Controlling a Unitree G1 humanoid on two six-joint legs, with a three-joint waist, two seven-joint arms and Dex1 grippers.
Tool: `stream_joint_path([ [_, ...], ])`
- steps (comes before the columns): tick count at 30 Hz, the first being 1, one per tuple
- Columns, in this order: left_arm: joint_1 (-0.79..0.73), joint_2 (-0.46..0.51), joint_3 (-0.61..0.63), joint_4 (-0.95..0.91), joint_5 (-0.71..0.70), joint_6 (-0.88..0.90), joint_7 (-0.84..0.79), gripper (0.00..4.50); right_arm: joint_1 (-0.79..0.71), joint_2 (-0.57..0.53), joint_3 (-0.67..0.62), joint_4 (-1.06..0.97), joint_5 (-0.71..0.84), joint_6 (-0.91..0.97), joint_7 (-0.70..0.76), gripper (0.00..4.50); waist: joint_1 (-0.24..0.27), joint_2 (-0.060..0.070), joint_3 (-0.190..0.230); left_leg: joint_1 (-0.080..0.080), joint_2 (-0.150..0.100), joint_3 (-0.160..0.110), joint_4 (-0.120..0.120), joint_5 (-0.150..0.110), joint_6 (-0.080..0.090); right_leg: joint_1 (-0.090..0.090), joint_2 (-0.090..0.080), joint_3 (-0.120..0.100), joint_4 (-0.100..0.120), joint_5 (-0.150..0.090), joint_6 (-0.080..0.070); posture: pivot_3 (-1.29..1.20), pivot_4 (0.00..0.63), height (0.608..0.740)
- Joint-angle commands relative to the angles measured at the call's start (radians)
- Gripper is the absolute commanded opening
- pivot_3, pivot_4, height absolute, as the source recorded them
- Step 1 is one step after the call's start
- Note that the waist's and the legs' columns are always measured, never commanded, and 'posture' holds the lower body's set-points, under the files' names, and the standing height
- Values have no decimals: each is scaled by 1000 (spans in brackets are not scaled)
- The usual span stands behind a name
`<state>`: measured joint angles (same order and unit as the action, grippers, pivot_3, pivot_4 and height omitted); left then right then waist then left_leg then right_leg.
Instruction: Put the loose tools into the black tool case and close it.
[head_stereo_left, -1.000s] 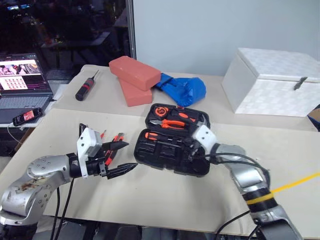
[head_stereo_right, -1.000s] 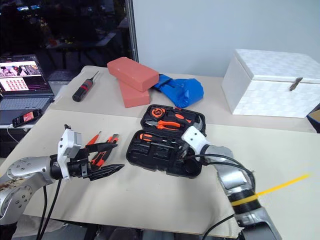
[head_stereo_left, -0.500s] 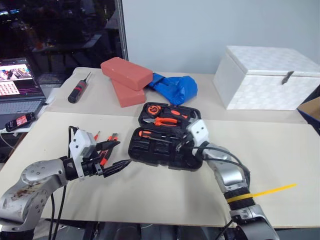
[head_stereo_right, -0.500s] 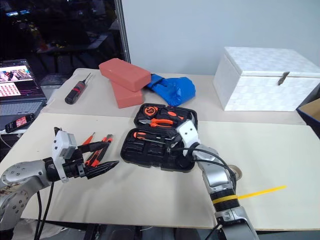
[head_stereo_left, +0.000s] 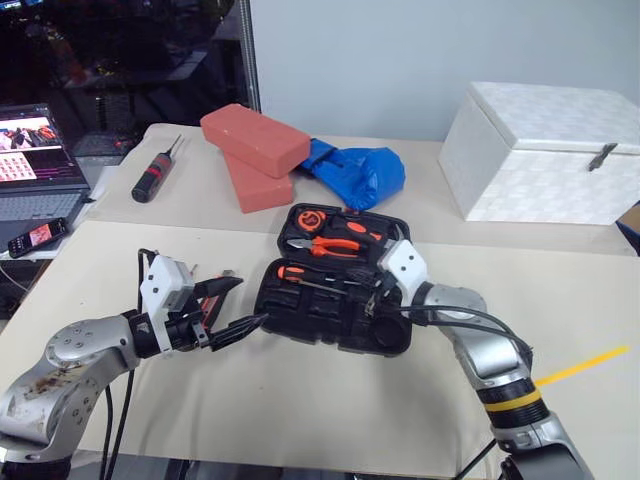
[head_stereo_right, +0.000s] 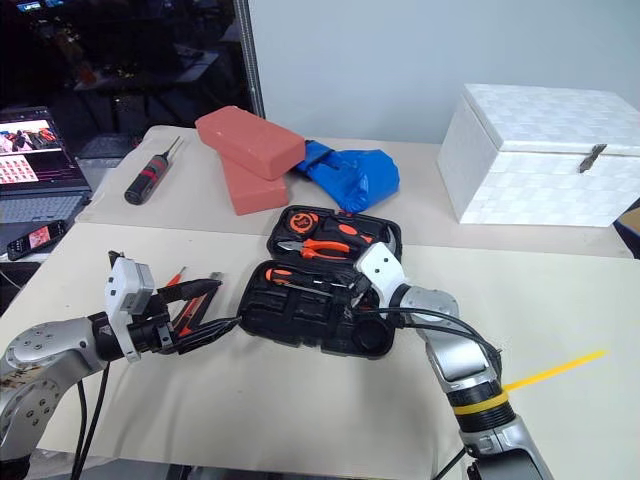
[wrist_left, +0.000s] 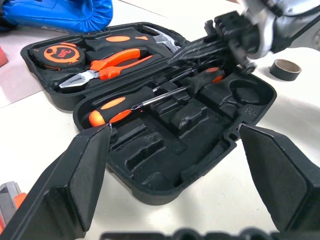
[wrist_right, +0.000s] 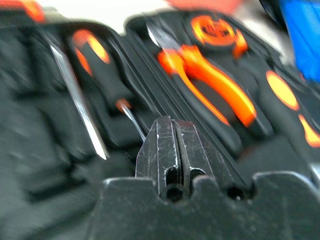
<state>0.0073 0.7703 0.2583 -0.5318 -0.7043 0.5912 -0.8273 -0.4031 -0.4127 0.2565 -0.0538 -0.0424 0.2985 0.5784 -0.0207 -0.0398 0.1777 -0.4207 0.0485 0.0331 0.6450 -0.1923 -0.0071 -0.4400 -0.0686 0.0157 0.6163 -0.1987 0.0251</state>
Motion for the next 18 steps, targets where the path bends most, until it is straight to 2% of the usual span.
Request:
stream_joint_path([
  [1,6,4,32,-44,-13,-2,17,4363,55,-35,98,28,-124,-40,-12,43,2,-3,-2,3,0,0,0,0,0,2,0,0,0,-1,-1,0,150,740],
  [5,11,8,35,-48,-17,-3,24,4363,63,-47,102,51,-215,-31,-74,43,7,-5,-4,11,0,0,0,0,0,9,-1,0,0,-5,-7,0,150,740],
  [8,13,6,34,-59,-19,1,39,4363,56,-35,38,55,-235,-48,-161,43,11,-6,-5,15,1,0,0,0,-1,14,-1,-1,-1,-5,-8,0,150,740],
  [13,21,8,42,-57,-21,-1,40,4363,55,35,-58,-29,-123,-51,-168,43,8,-7,-5,14,0,0,0,0,-1,15,-3,-1,-3,-4,-7,0,150,740],
  [18,12,7,39,-54,-24,1,45,4363,101,87,-103,-219,110,12,-26,43,9,-5,-3,13,0,1,0,0,-1,12,-3,-1,-2,-4,-7,0,150,740],
])
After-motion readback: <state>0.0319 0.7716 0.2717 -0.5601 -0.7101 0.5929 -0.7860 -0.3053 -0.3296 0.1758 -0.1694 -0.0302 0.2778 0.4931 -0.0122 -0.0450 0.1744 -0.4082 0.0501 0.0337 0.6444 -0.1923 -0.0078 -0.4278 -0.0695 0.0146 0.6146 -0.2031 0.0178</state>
